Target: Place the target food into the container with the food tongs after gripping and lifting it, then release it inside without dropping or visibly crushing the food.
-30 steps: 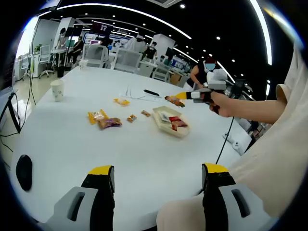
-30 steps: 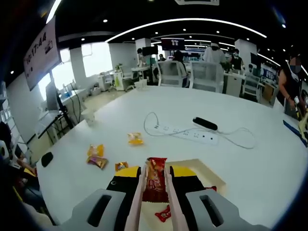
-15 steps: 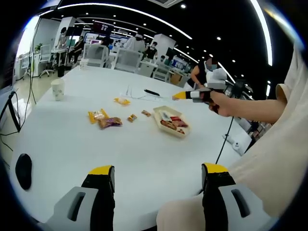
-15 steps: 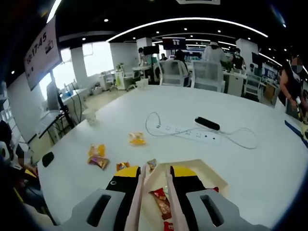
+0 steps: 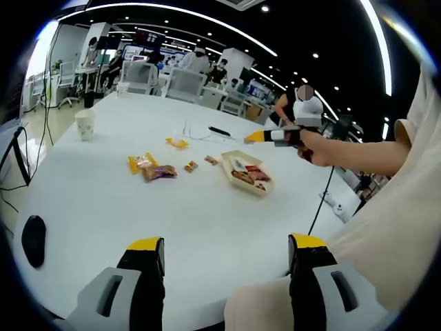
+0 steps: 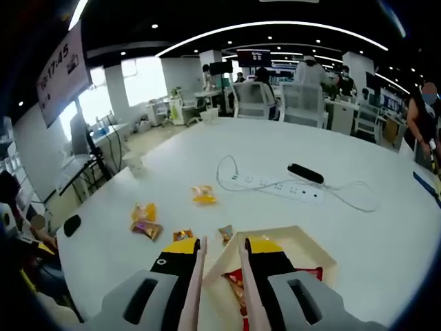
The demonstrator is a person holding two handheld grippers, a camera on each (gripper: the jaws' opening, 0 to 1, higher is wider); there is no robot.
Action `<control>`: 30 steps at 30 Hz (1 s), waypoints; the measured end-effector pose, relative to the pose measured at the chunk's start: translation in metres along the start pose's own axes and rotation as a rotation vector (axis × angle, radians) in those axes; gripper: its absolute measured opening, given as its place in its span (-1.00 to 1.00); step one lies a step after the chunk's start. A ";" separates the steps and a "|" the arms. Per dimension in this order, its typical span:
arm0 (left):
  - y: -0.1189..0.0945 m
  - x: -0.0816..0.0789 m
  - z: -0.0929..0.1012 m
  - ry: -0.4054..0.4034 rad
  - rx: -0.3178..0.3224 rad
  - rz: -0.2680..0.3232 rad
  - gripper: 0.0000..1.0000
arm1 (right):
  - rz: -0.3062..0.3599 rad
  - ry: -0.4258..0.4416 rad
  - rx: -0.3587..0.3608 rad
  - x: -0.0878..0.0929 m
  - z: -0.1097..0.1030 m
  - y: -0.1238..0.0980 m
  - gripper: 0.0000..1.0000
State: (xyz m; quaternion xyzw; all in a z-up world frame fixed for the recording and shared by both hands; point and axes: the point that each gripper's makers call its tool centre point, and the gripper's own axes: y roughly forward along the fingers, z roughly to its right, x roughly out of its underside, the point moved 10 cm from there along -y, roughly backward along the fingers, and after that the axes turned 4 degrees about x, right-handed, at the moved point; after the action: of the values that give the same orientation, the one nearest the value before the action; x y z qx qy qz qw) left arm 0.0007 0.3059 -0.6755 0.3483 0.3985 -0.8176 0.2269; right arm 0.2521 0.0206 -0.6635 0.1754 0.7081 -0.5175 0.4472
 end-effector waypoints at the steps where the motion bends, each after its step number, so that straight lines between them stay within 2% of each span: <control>1: 0.000 0.000 0.000 0.000 -0.001 -0.001 0.45 | -0.002 -0.001 -0.004 0.000 -0.001 0.001 -0.49; 14: 0.001 0.000 -0.003 -0.010 -0.003 -0.007 0.44 | -0.021 -0.025 -0.065 -0.004 -0.023 0.021 -0.47; 30: 0.004 -0.003 -0.009 -0.017 -0.003 -0.014 0.44 | -0.046 -0.047 -0.101 -0.004 -0.035 0.036 -0.45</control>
State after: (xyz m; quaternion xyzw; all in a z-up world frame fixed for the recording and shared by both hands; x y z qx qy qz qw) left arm 0.0086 0.3109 -0.6797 0.3380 0.4000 -0.8217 0.2249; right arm 0.2642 0.0677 -0.6788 0.1242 0.7265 -0.4952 0.4599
